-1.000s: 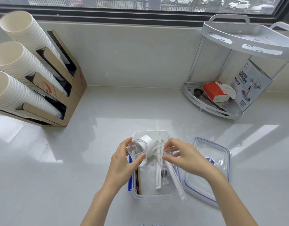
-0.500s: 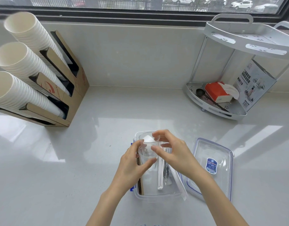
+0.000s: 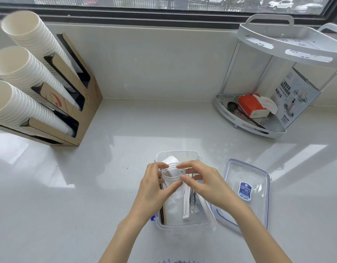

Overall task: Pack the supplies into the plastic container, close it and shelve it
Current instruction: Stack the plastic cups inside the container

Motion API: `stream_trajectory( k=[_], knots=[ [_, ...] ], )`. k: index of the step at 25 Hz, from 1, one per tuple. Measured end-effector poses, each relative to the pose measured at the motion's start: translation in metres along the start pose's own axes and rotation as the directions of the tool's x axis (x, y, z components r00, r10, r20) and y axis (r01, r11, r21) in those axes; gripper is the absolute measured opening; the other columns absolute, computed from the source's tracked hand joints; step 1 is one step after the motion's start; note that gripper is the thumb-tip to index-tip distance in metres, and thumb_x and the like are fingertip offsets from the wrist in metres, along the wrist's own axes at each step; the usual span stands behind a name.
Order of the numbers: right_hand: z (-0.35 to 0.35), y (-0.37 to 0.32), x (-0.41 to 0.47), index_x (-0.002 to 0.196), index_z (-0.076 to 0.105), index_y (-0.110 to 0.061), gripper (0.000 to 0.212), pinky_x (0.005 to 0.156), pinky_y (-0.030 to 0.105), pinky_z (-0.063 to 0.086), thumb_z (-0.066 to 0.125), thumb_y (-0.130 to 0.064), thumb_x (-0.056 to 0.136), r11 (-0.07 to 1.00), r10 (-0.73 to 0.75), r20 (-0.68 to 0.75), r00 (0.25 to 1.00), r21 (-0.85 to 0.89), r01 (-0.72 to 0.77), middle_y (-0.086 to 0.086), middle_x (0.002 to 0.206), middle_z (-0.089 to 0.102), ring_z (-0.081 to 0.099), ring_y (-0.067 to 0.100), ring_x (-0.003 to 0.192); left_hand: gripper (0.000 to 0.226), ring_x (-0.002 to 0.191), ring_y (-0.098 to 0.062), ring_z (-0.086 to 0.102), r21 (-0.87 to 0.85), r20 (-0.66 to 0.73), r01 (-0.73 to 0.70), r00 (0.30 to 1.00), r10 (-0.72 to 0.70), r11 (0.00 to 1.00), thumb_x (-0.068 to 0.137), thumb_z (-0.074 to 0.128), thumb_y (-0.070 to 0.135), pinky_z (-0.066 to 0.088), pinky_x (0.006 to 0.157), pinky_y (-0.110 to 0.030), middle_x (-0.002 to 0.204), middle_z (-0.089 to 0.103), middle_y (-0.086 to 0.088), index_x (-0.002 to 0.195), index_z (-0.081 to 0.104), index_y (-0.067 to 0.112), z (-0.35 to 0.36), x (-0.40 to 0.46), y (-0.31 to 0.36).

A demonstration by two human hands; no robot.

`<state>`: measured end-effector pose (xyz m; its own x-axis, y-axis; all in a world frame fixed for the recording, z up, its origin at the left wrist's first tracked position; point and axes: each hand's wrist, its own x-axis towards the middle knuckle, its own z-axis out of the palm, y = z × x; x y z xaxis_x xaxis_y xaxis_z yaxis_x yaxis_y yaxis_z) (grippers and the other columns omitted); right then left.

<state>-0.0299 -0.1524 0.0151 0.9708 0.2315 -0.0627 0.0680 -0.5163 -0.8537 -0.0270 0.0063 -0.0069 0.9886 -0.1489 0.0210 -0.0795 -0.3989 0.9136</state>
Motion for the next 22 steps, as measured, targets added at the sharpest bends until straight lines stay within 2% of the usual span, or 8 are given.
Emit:
stream_trajectory(
  k=[3,7,9,11,14,16,19,22],
  knots=[
    [0.003,0.005,0.001,0.08,0.053,-0.043,0.021,0.076,0.008,0.046,0.056,-0.024,0.087,0.999,0.04,-0.031,0.999,0.015,-0.04,-0.004,0.103,0.064,0.06,0.002,0.093,0.029,0.09,0.013,0.05,-0.013,0.021,0.004,1.0,-0.004,1.0,0.075,0.07,0.025,0.049,0.072,-0.006,0.096,0.043,0.016,0.082,0.045,0.038,0.002,0.0,0.001],
    [0.006,0.013,0.001,0.076,0.055,-0.037,0.014,0.066,0.008,0.043,0.055,-0.029,0.087,0.994,0.113,-0.037,0.993,0.004,-0.113,-0.013,0.079,0.061,0.06,0.003,0.075,0.02,0.093,-0.005,0.053,0.081,0.063,-0.011,0.998,0.006,0.997,0.079,0.065,0.031,0.046,0.076,-0.012,0.094,0.045,0.015,0.08,0.048,0.04,0.003,0.001,-0.005],
    [0.007,0.017,0.001,0.074,0.057,-0.036,0.014,0.062,0.007,0.043,0.055,-0.03,0.087,0.991,0.135,-0.018,0.991,-0.017,-0.135,-0.017,0.073,0.06,0.058,-0.004,0.065,0.01,0.095,-0.01,0.051,0.171,0.084,-0.033,0.996,0.019,0.985,0.081,0.061,0.035,0.04,0.078,-0.011,0.09,0.045,0.019,0.089,0.056,0.035,0.003,0.0,-0.008],
    [0.01,0.02,0.002,0.076,0.058,-0.033,0.012,0.059,0.006,0.043,0.055,-0.03,0.087,0.987,0.153,0.0,0.988,-0.045,-0.153,-0.016,0.07,0.06,0.056,-0.008,0.058,0.024,0.098,-0.007,0.045,0.276,0.096,-0.071,0.994,0.046,0.958,0.083,0.057,0.039,0.035,0.081,-0.011,0.088,0.045,0.022,0.103,0.061,0.026,0.005,-0.002,-0.012],
    [0.017,0.022,0.003,0.09,0.065,-0.023,0.014,0.061,0.008,0.042,0.054,-0.031,0.088,0.978,0.18,0.04,0.983,-0.112,-0.175,-0.008,0.078,0.062,0.057,-0.002,0.067,0.031,0.11,-0.007,0.043,0.41,0.125,-0.097,0.991,0.05,0.907,0.086,0.05,0.041,0.03,0.094,-0.018,0.104,0.056,0.015,0.113,0.059,0.028,0.006,-0.005,-0.016],
    [0.022,0.024,0.003,0.097,0.066,-0.017,0.022,0.069,0.016,0.045,0.052,-0.032,0.089,0.969,0.195,0.077,0.978,-0.171,-0.18,-0.002,0.086,0.063,0.059,0.008,0.077,0.033,0.115,-0.007,0.039,0.493,0.159,-0.094,0.987,0.016,0.865,0.088,0.046,0.041,0.024,0.091,-0.018,0.114,0.058,0.014,0.119,0.056,0.031,0.008,-0.006,-0.018],
    [0.027,0.027,0.004,0.098,0.065,-0.014,0.025,0.079,0.031,0.05,0.05,-0.033,0.089,0.945,0.231,0.134,0.964,-0.266,-0.19,0.006,0.097,0.069,0.061,0.018,0.089,0.035,0.116,-0.009,0.035,0.594,0.196,-0.103,0.98,-0.019,0.797,0.09,0.041,0.043,0.018,0.084,-0.018,0.117,0.057,0.016,0.122,0.053,0.035,0.011,-0.009,-0.023],
    [0.032,0.031,0.005,0.095,0.065,-0.015,0.027,0.082,0.036,0.052,0.05,-0.036,0.088,0.915,0.267,0.2,0.943,-0.361,-0.183,0.009,0.1,0.07,0.062,0.023,0.094,0.035,0.116,-0.011,0.033,0.655,0.237,-0.112,0.969,-0.063,0.747,0.091,0.038,0.044,0.015,0.082,-0.02,0.117,0.056,0.017,0.121,0.053,0.036,0.012,-0.014,-0.026]
  ],
)
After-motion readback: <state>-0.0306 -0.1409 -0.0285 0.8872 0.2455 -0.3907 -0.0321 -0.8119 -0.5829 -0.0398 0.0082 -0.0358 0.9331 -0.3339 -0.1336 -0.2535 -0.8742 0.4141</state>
